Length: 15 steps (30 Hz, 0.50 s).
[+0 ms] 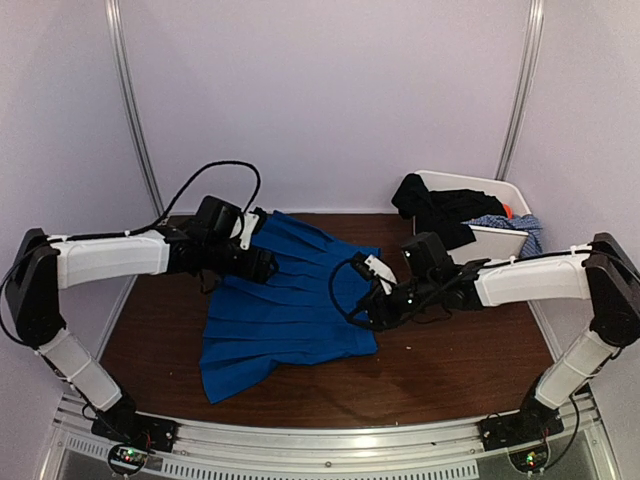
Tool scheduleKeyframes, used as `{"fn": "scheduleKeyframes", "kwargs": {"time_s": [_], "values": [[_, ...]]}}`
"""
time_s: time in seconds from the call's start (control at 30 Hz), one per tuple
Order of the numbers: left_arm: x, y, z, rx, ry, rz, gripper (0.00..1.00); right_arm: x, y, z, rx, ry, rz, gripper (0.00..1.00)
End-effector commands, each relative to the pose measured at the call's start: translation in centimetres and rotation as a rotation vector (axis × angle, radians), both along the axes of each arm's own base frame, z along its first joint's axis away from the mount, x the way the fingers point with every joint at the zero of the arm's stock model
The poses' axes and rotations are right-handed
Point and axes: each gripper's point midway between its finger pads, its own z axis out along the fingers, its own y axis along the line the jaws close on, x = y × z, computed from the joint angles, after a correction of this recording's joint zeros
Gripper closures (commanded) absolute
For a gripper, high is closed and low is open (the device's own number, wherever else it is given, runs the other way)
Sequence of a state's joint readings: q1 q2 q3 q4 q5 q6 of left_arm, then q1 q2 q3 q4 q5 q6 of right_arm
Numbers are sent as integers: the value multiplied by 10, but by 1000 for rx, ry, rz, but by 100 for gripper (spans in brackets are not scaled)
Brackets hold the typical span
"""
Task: Fold and stack the mixed laundry pile
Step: Move the flattened skirt to the center of the board.
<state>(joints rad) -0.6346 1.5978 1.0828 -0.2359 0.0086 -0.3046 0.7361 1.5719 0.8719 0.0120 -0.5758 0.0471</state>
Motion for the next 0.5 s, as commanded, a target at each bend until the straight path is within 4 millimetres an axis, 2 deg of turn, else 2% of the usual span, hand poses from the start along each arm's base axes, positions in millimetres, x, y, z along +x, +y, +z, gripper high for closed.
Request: {"fn": "scheduleKeyframes", "kwargs": {"time_s": [0.0,0.17,0.23,0.33,0.47], "values": [[-24,9,-6,-41,11,-26,20,-7,1,-22,-104,-80,80,41],[-45,18,-36,-29,84,-31,27,12,23,-31,-117,-52,81,44],[-54,19,-53,-28,125,-43,32,18,31,-42,-130,-19,86,46],[-69,22,-77,-7,185,-50,38,14,37,-61,-146,31,115,46],[-96,30,-101,28,237,-55,42,-1,34,-85,-175,90,134,48]]}}
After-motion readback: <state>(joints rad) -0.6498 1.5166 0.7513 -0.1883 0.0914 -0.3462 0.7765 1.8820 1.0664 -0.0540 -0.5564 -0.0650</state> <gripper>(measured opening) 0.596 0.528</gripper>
